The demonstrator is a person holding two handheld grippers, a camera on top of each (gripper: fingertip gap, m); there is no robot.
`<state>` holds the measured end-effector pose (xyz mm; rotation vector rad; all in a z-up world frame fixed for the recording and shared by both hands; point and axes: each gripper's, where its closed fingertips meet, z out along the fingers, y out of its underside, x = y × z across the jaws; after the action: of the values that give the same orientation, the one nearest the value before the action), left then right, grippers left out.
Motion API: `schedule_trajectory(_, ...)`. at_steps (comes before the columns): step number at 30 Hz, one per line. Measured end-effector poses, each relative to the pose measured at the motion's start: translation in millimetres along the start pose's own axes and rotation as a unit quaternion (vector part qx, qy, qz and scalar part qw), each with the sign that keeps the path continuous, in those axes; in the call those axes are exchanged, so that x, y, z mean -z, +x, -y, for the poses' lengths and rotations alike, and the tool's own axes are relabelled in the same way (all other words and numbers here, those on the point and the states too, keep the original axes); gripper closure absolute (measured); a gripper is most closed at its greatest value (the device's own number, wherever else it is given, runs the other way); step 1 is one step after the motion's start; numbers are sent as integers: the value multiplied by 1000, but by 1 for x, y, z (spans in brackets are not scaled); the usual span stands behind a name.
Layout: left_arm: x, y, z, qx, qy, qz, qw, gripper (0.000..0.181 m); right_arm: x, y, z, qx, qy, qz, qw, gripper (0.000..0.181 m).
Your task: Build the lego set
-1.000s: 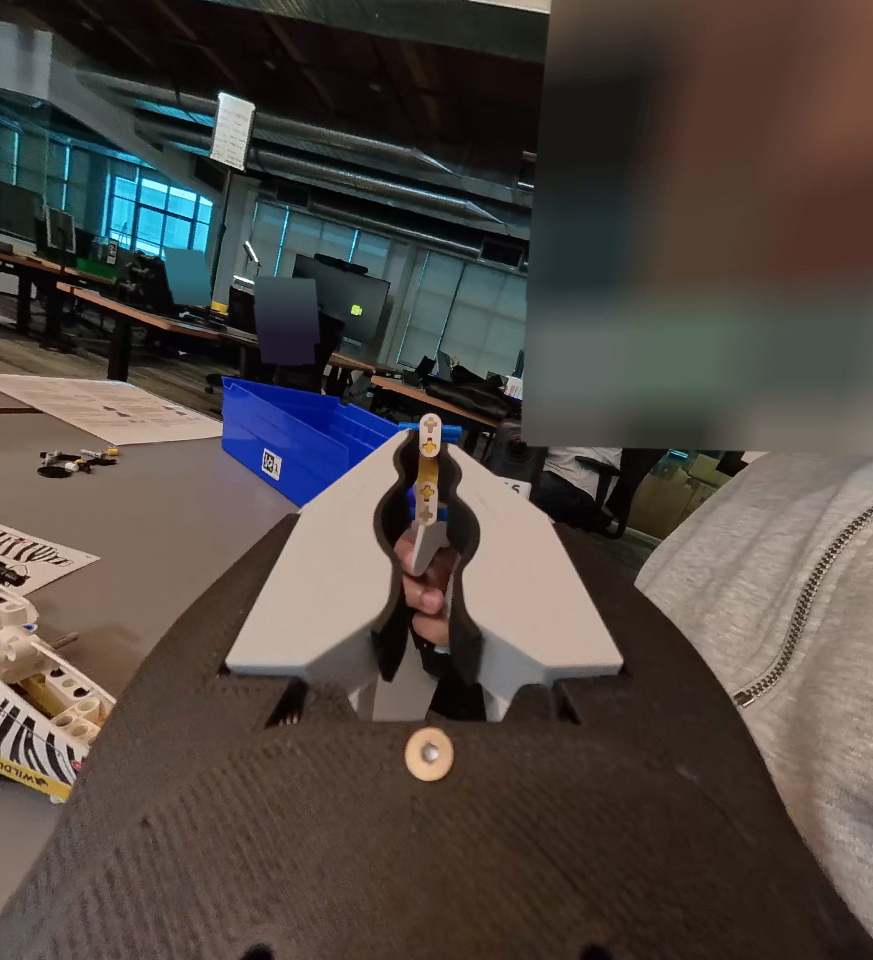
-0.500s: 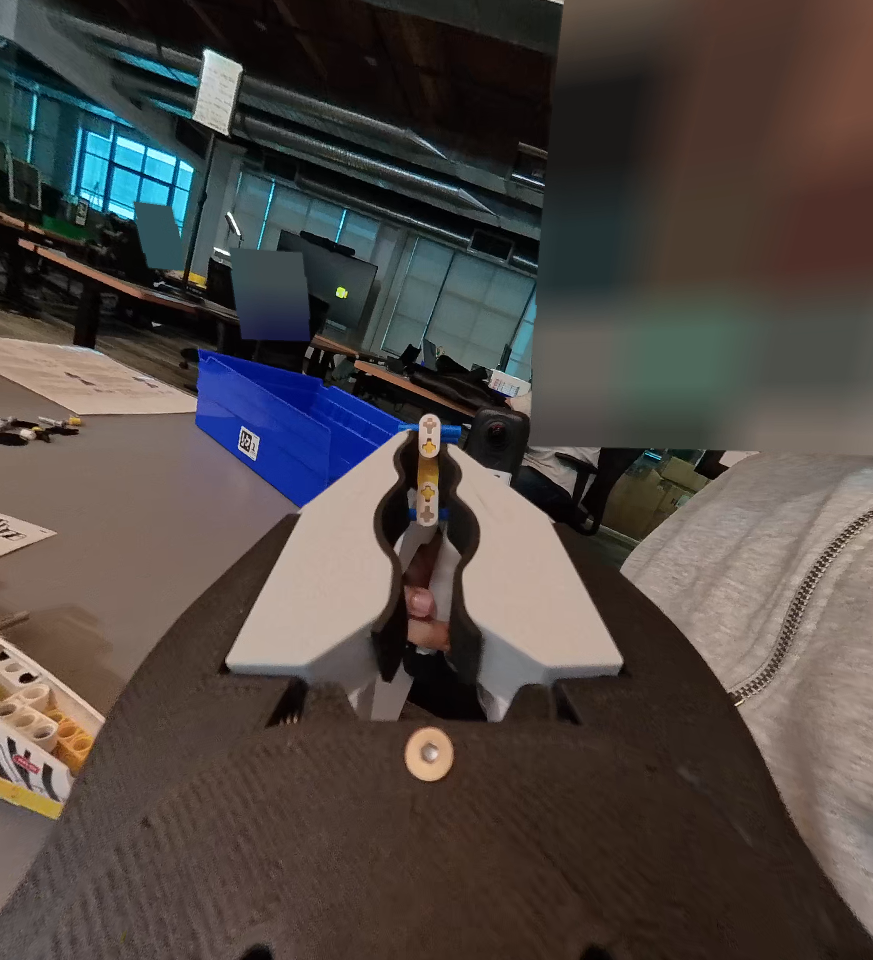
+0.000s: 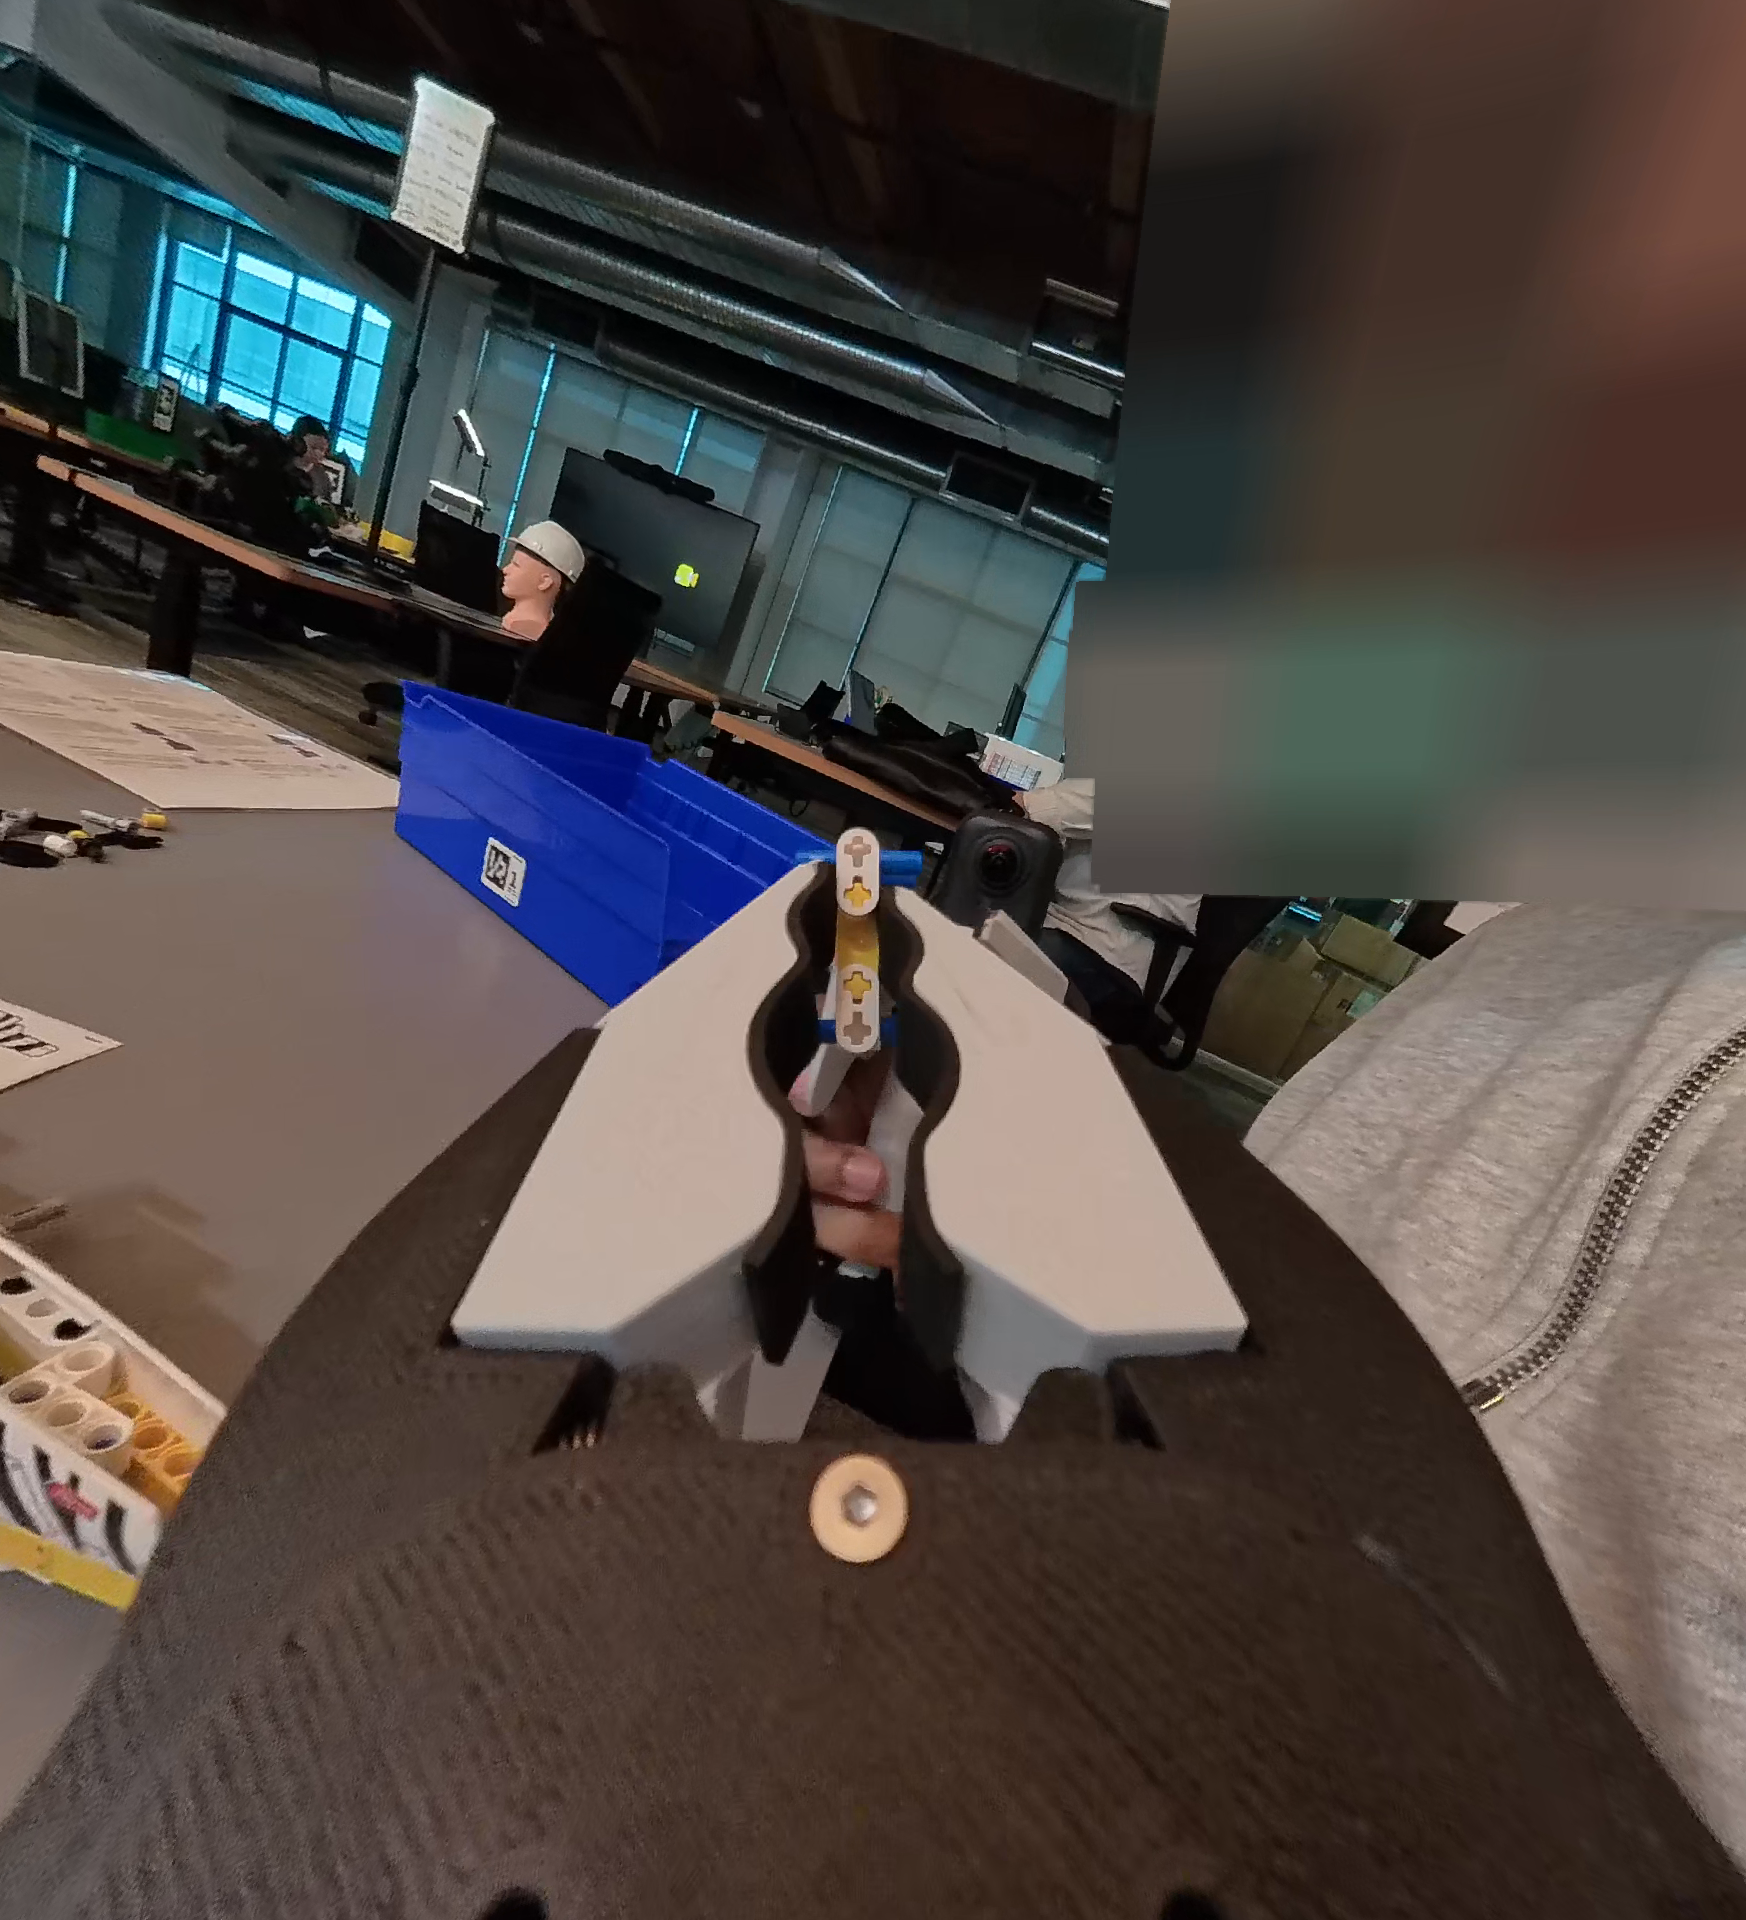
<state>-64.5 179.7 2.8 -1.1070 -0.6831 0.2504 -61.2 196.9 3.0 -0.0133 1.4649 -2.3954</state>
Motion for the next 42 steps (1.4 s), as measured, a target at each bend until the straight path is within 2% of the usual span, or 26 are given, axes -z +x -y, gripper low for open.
schedule_trajectory(5,13,-17,16,-29,21,41,999,177,3,6,1,-7,4,-2,1000,156)
schedule_trajectory(8,28,-34,29,-38,44,73,996,177,5,14,-7,-2,-17,-17,1000,156)
schedule_trajectory(10,38,-47,37,-43,60,92,993,177,6,24,-9,2,-22,-36,999,152)
schedule_trajectory(12,47,-60,42,-45,68,111,990,177,9,33,-5,11,-11,-62,998,154)
schedule_trajectory(18,69,-77,52,-70,72,138,985,177,7,57,-7,67,-14,-150,986,142)
schedule_trajectory(19,74,-82,53,-69,74,151,983,177,5,62,-11,69,-27,-160,984,145)
schedule_trajectory(20,78,-91,55,-61,78,176,979,177,2,68,-15,69,-42,-174,981,159)
schedule_trajectory(21,83,-102,58,-50,82,207,974,177,0,76,-19,68,-58,-197,976,181)
schedule_trajectory(23,85,-115,57,-33,71,226,971,177,-2,97,-26,64,-85,-259,960,181)
schedule_trajectory(27,79,-124,42,5,32,208,977,177,-9,118,-36,97,-122,-317,936,181)
schedule_trajectory(30,77,-128,34,17,32,197,980,176,-9,130,-32,158,-121,-355,914,180)
schedule_trajectory(31,77,-128,32,17,35,193,980,176,-8,132,-27,174,-107,-363,909,167)
schedule_trajectory(32,77,-128,29,17,36,189,981,176,-8,132,-23,184,-92,-363,909,170)
schedule_trajectory(33,77,-129,28,16,39,186,982,176,-6,132,-19,185,-78,-362,910,181)
schedule_trajectory(38,77,-129,28,15,55,177,983,177,6,137,-8,120,-33,-353,927,181)
schedule_trajectory(42,74,-132,31,6,50,176,983,176,15,142,-3,88,-17,-367,926,181)
